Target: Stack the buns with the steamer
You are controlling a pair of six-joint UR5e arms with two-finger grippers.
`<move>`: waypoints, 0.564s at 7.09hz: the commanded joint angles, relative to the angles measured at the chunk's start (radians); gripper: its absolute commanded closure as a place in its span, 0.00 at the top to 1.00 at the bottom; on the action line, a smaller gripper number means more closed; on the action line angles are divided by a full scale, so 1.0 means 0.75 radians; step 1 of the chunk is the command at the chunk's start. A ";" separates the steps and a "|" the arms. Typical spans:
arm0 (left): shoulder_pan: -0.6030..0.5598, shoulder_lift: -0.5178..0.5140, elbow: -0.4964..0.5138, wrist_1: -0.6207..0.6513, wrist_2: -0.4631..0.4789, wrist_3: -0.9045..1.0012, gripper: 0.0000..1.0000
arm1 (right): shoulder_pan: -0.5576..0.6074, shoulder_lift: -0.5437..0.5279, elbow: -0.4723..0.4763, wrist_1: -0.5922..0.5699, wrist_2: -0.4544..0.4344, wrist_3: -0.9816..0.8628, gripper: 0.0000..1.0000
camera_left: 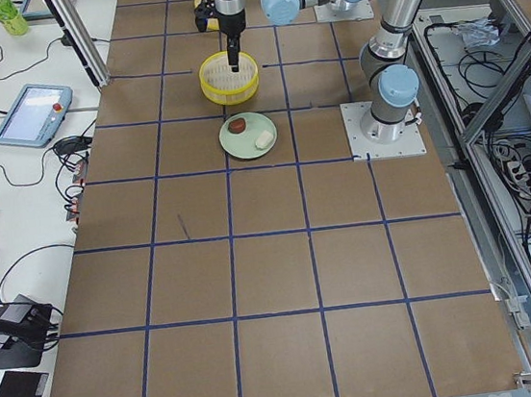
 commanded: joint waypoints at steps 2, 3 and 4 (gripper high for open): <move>0.049 -0.113 -0.073 0.050 0.019 0.004 1.00 | -0.035 0.003 0.020 0.016 0.001 -0.036 1.00; 0.098 -0.130 -0.089 0.050 0.054 0.026 0.99 | -0.071 0.003 0.020 0.079 0.003 -0.107 1.00; 0.153 -0.134 -0.156 0.070 0.091 0.073 0.95 | -0.126 -0.001 0.020 0.080 -0.005 -0.146 1.00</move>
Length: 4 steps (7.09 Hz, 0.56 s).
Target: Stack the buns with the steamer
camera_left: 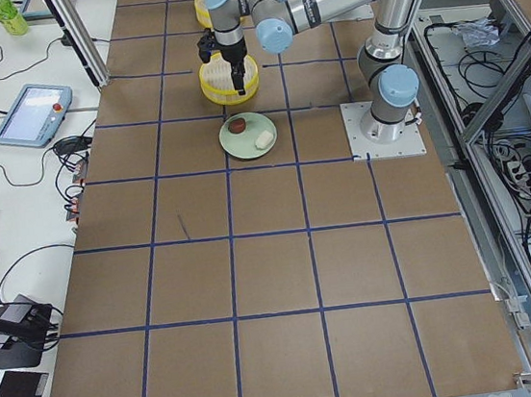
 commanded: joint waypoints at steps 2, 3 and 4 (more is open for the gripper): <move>0.194 -0.090 -0.217 0.254 0.042 0.171 0.96 | -0.260 -0.003 0.005 0.025 -0.034 -0.392 1.00; 0.237 -0.129 -0.222 0.279 0.042 0.209 0.96 | -0.340 -0.003 0.017 0.019 -0.030 -0.598 1.00; 0.239 -0.161 -0.226 0.286 0.038 0.205 0.95 | -0.377 -0.005 0.025 0.013 -0.022 -0.617 1.00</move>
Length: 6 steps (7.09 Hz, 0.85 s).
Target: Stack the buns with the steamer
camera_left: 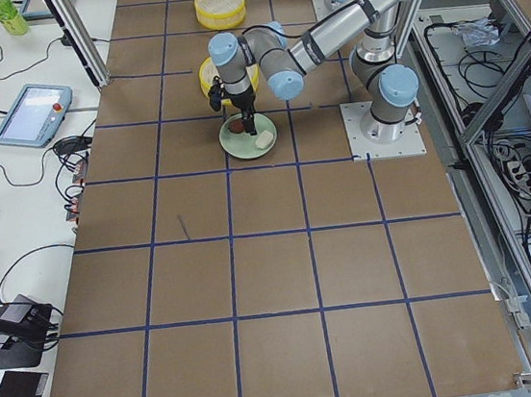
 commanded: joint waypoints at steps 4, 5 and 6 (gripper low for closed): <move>0.025 -0.116 -0.061 0.069 -0.005 0.022 0.35 | -0.083 0.124 0.145 -0.257 0.007 -0.112 0.97; 0.025 -0.116 -0.068 0.067 -0.007 0.022 0.17 | -0.083 0.257 0.194 -0.429 0.005 -0.114 0.97; 0.025 -0.116 -0.066 0.069 -0.013 0.018 0.02 | -0.085 0.303 0.213 -0.475 0.003 -0.116 0.97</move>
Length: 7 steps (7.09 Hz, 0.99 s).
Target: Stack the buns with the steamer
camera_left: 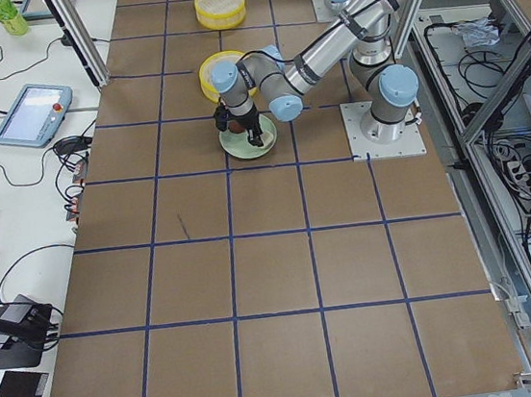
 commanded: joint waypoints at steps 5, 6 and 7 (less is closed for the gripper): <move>-0.163 0.199 0.148 0.020 -0.007 -0.091 0.01 | -0.114 0.207 0.292 -0.489 -0.004 -0.174 0.93; -0.279 0.202 0.208 0.018 -0.009 -0.223 0.01 | -0.116 0.205 0.292 -0.485 -0.002 -0.174 0.82; -0.376 0.188 0.253 0.022 -0.060 -0.366 0.01 | -0.114 0.207 0.292 -0.477 -0.002 -0.172 0.50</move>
